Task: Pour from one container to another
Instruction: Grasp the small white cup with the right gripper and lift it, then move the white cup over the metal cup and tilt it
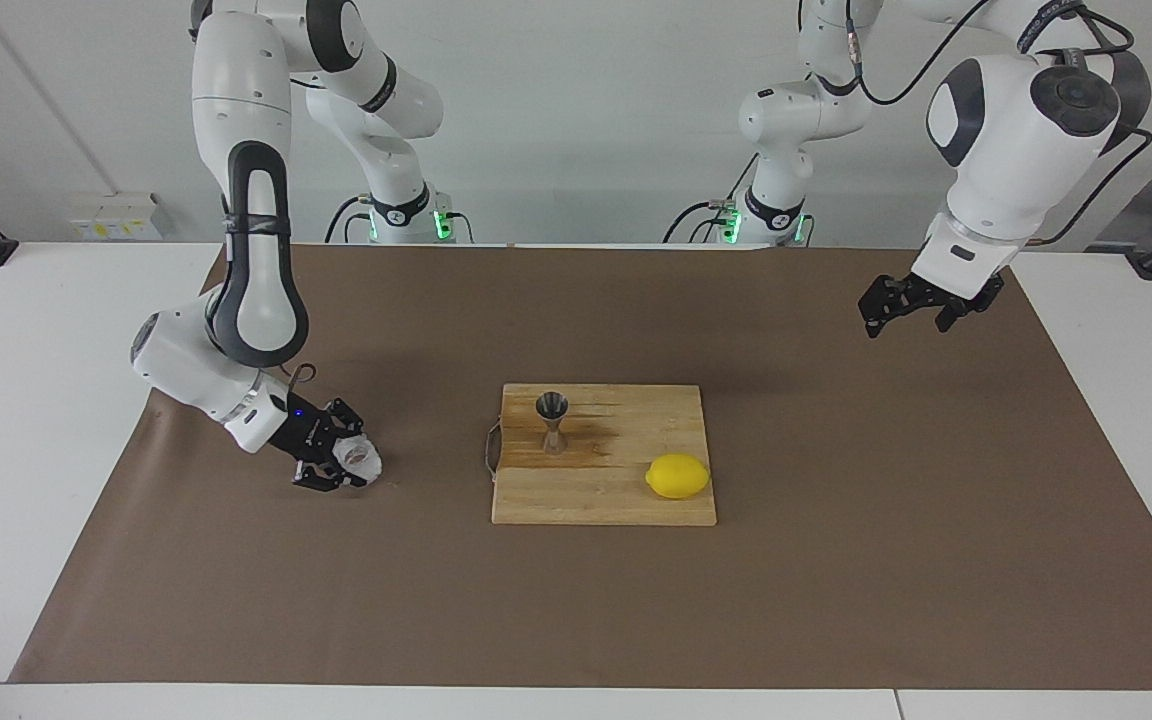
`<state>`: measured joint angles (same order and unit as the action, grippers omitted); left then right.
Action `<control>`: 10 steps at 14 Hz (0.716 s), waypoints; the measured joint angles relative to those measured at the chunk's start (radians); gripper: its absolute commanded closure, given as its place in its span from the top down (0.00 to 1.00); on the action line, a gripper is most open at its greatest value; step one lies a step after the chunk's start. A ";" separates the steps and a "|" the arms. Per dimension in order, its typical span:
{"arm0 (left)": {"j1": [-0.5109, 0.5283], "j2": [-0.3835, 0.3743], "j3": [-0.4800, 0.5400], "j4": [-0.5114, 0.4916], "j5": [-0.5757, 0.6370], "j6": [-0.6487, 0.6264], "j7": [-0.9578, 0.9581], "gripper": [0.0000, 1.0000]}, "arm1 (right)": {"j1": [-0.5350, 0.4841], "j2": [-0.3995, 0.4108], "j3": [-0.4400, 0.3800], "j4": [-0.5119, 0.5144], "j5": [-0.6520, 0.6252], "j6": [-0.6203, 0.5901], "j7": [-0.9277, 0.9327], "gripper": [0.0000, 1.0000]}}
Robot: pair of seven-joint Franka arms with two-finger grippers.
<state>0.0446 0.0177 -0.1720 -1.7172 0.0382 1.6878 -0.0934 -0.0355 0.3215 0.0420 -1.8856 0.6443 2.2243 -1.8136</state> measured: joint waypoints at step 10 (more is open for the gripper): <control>-0.064 -0.080 0.120 -0.068 -0.046 0.003 0.072 1.00 | 0.278 -0.077 0.002 0.032 -0.422 0.001 0.624 0.30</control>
<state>-0.0191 -0.0620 -0.0519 -1.7855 -0.0078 1.6904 -0.0210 0.2424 0.2447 0.0435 -1.8540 0.2219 2.2256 -1.1892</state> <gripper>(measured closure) 0.000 0.493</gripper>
